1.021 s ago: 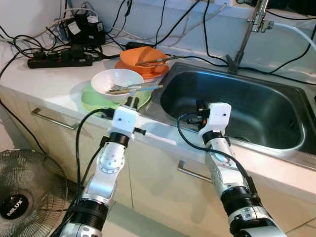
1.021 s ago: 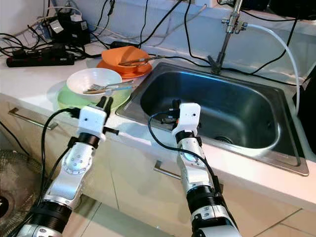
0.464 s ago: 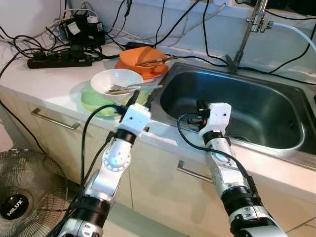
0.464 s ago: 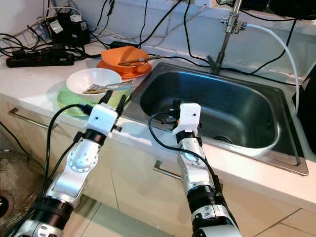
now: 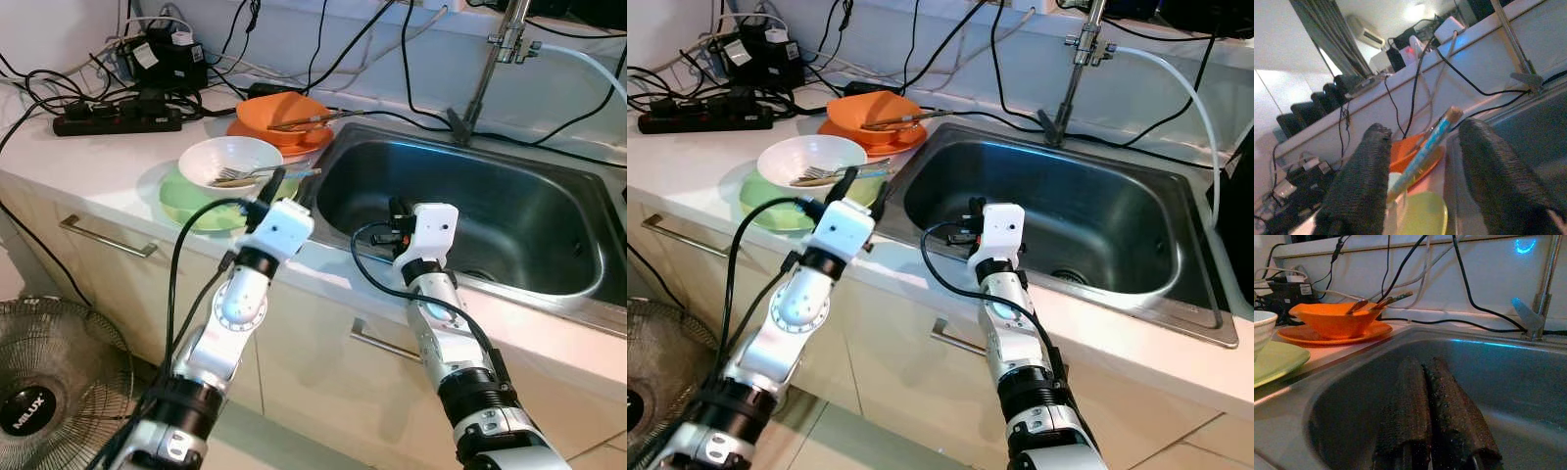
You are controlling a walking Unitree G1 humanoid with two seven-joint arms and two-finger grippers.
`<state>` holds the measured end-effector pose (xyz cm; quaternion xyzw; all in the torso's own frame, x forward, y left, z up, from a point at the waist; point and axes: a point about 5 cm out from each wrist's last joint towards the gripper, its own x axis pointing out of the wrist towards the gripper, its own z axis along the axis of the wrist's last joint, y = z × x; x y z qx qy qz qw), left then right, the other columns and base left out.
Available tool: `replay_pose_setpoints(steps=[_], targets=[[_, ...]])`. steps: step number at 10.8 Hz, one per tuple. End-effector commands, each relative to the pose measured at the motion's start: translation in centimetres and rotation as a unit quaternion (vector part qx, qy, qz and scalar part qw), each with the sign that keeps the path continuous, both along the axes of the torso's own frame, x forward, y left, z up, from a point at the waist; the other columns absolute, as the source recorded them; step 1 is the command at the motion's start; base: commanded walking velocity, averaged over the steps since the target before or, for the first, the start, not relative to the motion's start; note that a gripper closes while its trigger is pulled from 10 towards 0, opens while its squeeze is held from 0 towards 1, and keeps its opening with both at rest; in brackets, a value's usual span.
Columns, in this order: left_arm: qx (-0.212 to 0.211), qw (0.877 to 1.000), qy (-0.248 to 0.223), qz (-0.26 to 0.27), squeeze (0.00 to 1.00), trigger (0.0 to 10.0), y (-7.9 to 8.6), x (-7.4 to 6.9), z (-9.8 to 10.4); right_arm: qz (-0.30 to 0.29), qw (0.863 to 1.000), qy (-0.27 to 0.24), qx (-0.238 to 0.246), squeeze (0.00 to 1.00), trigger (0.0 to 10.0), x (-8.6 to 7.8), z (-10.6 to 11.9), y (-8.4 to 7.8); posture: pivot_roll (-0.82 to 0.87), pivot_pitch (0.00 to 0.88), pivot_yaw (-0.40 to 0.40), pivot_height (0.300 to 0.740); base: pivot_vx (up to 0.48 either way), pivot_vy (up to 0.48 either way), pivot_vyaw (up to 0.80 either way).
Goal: Kitchen organization
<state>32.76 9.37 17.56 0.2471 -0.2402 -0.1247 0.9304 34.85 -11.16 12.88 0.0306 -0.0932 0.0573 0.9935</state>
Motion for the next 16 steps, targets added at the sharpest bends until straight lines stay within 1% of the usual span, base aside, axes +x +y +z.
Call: replay_pose_setpoints(steps=[1, 2, 3, 6, 7, 8, 10, 12, 13, 14, 16], targets=[[0.015, 1.0, -0.007, 0.001, 1.0, 10.0, -0.3, 0.3, 0.3, 0.002, 1.0, -0.001, 0.0, 0.0, 10.0, 0.3, 0.3, 0.2, 0.09, 0.0, -0.035, 0.74, 0.0, 0.0, 0.0], [0.03, 0.999, -0.012, 0.008, 0.25, 10.0, -0.2, 0.6, 0.6, 0.001, 1.0, 0.0, 0.001, 0.0, 10.0, 0.3, 0.2, 0.2, 0.09, 0.0, -0.035, 0.74, 0.0, 0.0, 0.0], [0.038, 0.999, -0.015, 0.009, 0.0, 10.0, -0.3, 0.8, 0.8, 0.001, 1.0, 0.0, 0.001, 0.0, 10.0, 0.2, 0.2, 0.2, 0.09, 0.0, -0.034, 0.74, 0.0, 0.0, 0.0], [0.08, 0.997, -0.014, 0.019, 0.0, 10.0, -0.7, 2.2, 1.5, 0.0, 1.0, -0.001, 0.003, 0.0, 10.0, 0.2, 0.3, 0.2, 0.08, 0.0, -0.025, 0.74, 0.0, 0.0, 0.0], [0.084, 0.996, -0.014, 0.017, 0.0, 10.0, -0.9, 2.5, 1.7, -0.003, 1.0, -0.002, 0.004, 0.0, 10.0, 0.2, 0.3, 0.2, 0.07, 0.0, -0.022, 0.74, 0.0, 0.0, 0.0], [0.102, 0.995, -0.005, 0.008, 0.0, 10.0, -1.5, 2.9, 1.6, -0.01, 1.0, 0.0, 0.006, 0.0, 10.0, 0.2, 0.2, -0.1, 0.08, 0.0, -0.019, 0.74, 0.0, 0.0, 0.0], [0.106, 0.994, 0.0, 0.004, 0.0, 10.0, -1.8, 3.0, 1.4, -0.006, 1.0, -0.001, 0.006, 0.0, 10.0, 0.3, 0.3, 0.2, 0.08, 0.0, -0.021, 0.74, 0.0, 0.0, 0.0], [0.104, 0.995, -0.002, 0.007, 0.0, 10.0, -1.8, 3.2, 1.6, -0.005, 1.0, -0.002, 0.005, 0.0, 10.0, 0.2, 0.3, 0.1, 0.08, 0.0, -0.029, 0.74, 0.0, 0.0, 0.0], [0.105, 0.994, -0.002, 0.009, 0.0, 2.5, -2.0, 3.3, 1.7, -0.006, 1.0, 0.0, 0.003, 0.0, 10.0, 0.2, 0.2, -0.1, 0.08, 0.0, -0.028, 0.74, 0.0, 0.0, 0.0], [0.104, 0.994, -0.002, 0.011, 0.0, 0.0, -1.9, 3.4, 1.6, -0.007, 1.0, -0.001, 0.003, 0.0, 10.0, 0.2, 0.2, -0.1, 0.08, 0.0, -0.027, 0.74, 0.0, 0.0, 0.0], [0.103, 0.995, -0.003, 0.015, 0.0, 0.0, -1.8, 3.4, 1.6, -0.005, 1.0, 0.0, 0.003, 0.0, 10.0, 0.2, 0.2, 0.0, 0.08, 0.0, -0.034, 0.74, 0.0, 0.0, 0.0]])
